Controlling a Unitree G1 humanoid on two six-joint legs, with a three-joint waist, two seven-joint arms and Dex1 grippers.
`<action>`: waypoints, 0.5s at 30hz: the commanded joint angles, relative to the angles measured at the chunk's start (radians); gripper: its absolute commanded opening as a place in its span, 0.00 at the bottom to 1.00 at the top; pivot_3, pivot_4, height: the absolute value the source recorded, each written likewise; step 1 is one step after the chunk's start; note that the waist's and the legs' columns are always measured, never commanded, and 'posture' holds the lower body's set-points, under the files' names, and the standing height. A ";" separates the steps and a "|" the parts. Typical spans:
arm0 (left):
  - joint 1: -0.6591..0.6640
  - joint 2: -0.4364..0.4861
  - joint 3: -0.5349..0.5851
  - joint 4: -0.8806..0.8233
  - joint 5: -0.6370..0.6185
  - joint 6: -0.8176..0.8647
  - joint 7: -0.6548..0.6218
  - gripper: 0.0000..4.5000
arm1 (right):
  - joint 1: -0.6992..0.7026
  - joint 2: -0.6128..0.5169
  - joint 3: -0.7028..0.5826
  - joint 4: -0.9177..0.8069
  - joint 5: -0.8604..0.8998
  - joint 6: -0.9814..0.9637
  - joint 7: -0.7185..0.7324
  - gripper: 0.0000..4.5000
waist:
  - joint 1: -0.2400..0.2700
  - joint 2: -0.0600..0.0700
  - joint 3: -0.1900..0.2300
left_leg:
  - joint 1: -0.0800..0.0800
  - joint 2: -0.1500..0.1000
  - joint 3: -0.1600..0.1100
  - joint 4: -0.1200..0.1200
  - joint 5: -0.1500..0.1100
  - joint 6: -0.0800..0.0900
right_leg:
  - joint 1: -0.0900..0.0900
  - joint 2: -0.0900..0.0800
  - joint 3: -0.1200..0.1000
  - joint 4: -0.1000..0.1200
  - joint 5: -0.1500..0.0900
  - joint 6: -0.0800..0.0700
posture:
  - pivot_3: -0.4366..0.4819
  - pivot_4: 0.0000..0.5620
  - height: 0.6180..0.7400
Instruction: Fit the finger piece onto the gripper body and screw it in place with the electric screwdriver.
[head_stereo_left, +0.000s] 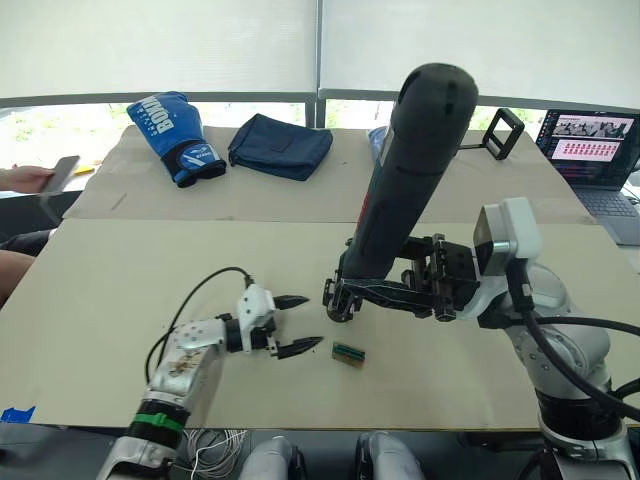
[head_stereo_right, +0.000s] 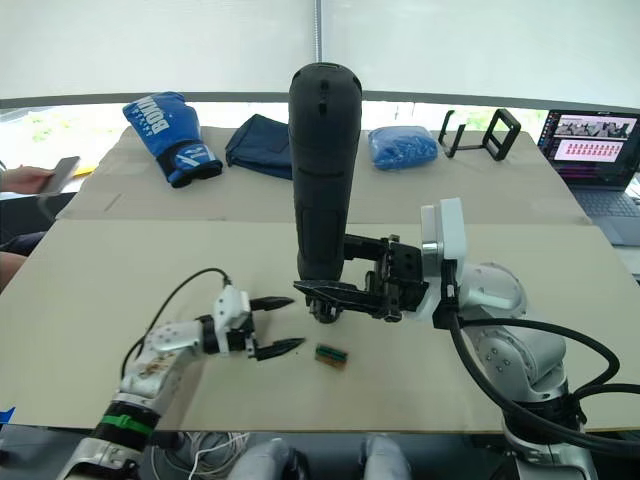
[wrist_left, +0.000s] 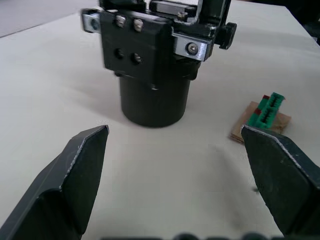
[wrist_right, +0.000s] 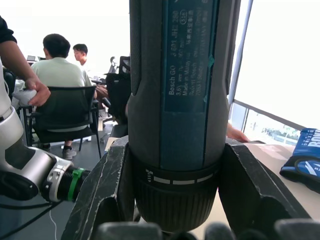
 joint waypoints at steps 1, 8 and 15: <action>-0.015 -0.031 -0.036 0.038 0.056 -0.024 0.050 0.99 | 0.004 -0.008 -0.044 -0.059 0.041 -0.011 -0.001 0.43 | 0.002 0.000 0.000 | 0.000 0.000 0.000 0.000 0.000 0.000 | 0.000 0.000 0.000 0.000 0.000 0.000 | 0.48 0.27 1.00; -0.077 -0.108 -0.054 0.099 0.116 -0.040 0.143 0.99 | 0.027 -0.021 -0.059 -0.078 0.043 -0.010 -0.006 0.43 | 0.012 0.000 0.000 | 0.002 0.000 -0.002 0.001 -0.002 0.003 | 0.004 -0.003 0.000 -0.001 0.001 0.001 | 0.48 0.27 1.00; -0.116 -0.139 -0.077 0.046 0.105 0.042 0.133 0.99 | 0.042 -0.033 -0.071 -0.092 0.043 -0.006 -0.011 0.43 | 0.003 0.000 0.000 | 0.000 0.000 -0.001 0.003 -0.003 0.005 | 0.003 -0.003 0.000 -0.001 0.001 0.002 | 0.48 0.27 1.00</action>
